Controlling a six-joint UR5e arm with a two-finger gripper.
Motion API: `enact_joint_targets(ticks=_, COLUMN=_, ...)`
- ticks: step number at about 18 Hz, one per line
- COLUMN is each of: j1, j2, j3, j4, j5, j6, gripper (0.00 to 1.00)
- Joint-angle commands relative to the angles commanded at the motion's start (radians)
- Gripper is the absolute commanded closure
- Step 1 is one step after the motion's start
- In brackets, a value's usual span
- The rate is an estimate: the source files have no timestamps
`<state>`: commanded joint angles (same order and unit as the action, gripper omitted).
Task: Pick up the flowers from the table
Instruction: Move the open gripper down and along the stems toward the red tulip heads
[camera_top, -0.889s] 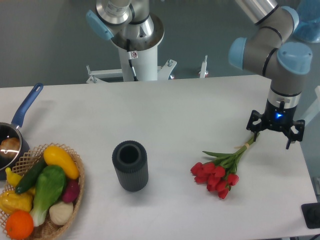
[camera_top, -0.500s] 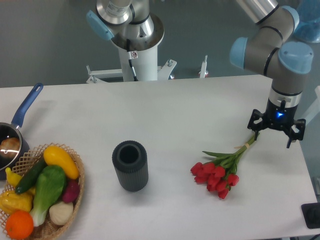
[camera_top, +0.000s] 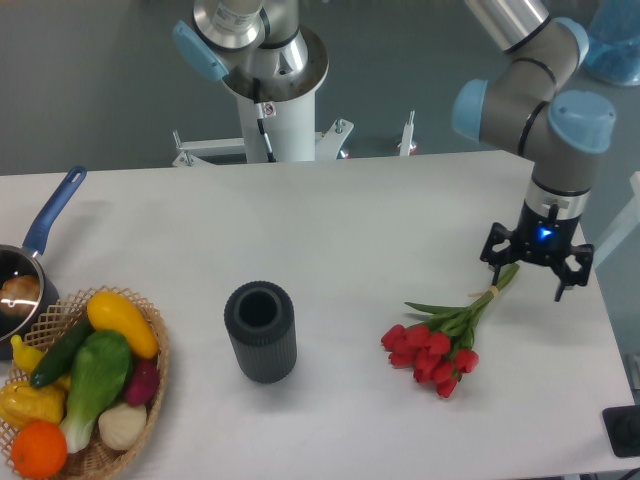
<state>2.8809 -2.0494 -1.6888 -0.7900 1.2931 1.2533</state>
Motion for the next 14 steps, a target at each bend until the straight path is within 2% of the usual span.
enact_joint_targets(ticks=4, j1=-0.009, j2=0.008, j3=-0.037, j4=0.000, j5=0.000, j6=0.002, gripper=0.00)
enact_joint_targets(ticks=8, j1=-0.023, j2=0.017, j3=-0.035, j4=0.000, j5=0.000, j6=0.000, gripper=0.00)
enact_joint_targets(ticks=14, j1=-0.078, j2=-0.051, j3=0.008, j4=0.008, j5=0.002, j6=0.005, gripper=0.00)
